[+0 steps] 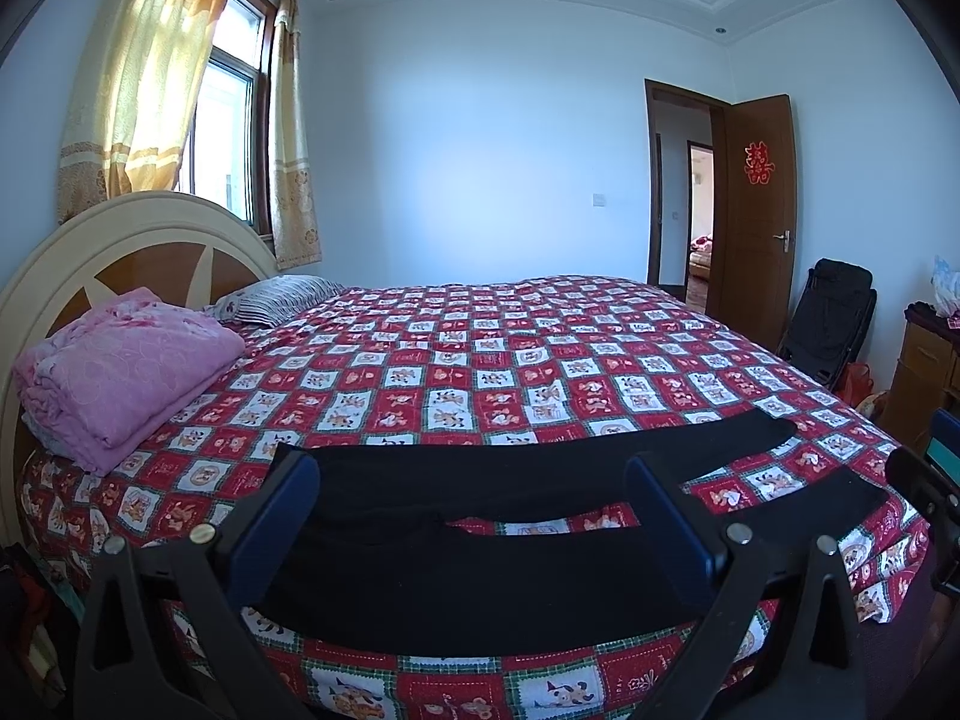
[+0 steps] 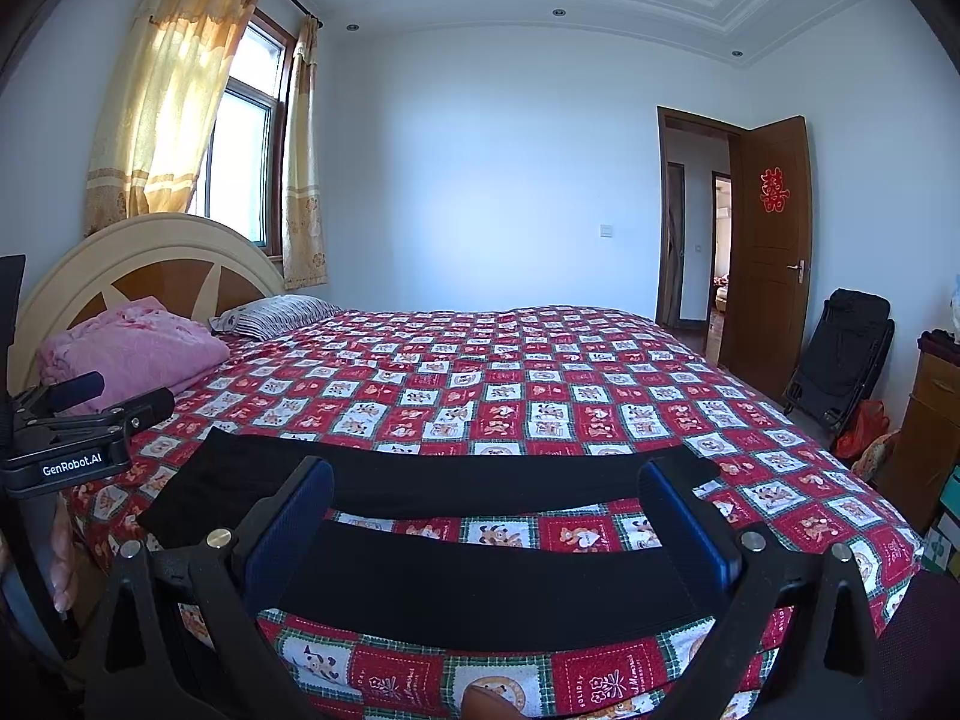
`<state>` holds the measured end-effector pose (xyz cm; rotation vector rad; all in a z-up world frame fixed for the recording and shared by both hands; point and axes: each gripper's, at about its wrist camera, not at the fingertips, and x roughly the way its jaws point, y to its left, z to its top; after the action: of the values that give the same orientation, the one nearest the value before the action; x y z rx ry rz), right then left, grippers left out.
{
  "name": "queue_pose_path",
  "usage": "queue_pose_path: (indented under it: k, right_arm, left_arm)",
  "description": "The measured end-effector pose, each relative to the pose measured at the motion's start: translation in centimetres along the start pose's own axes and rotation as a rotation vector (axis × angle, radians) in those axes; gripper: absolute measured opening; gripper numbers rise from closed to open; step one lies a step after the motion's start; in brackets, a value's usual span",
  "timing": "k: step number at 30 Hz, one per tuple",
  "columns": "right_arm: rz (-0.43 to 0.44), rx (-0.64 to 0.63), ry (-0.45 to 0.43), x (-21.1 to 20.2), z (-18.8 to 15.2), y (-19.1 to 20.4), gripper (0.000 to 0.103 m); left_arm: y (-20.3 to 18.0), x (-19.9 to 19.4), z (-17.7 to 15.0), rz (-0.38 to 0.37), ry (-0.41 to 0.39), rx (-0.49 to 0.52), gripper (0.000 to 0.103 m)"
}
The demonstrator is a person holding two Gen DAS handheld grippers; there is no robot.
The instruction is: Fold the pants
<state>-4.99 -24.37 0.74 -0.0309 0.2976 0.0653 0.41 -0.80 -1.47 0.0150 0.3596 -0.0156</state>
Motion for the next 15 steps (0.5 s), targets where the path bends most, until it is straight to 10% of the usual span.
queue_pose_path:
  k: [15]
  right_arm:
    - [-0.015,-0.017,0.034,1.4,-1.1,0.6,0.102]
  left_arm:
    - [0.9,2.1,-1.4,-0.031,0.048,-0.001,0.103]
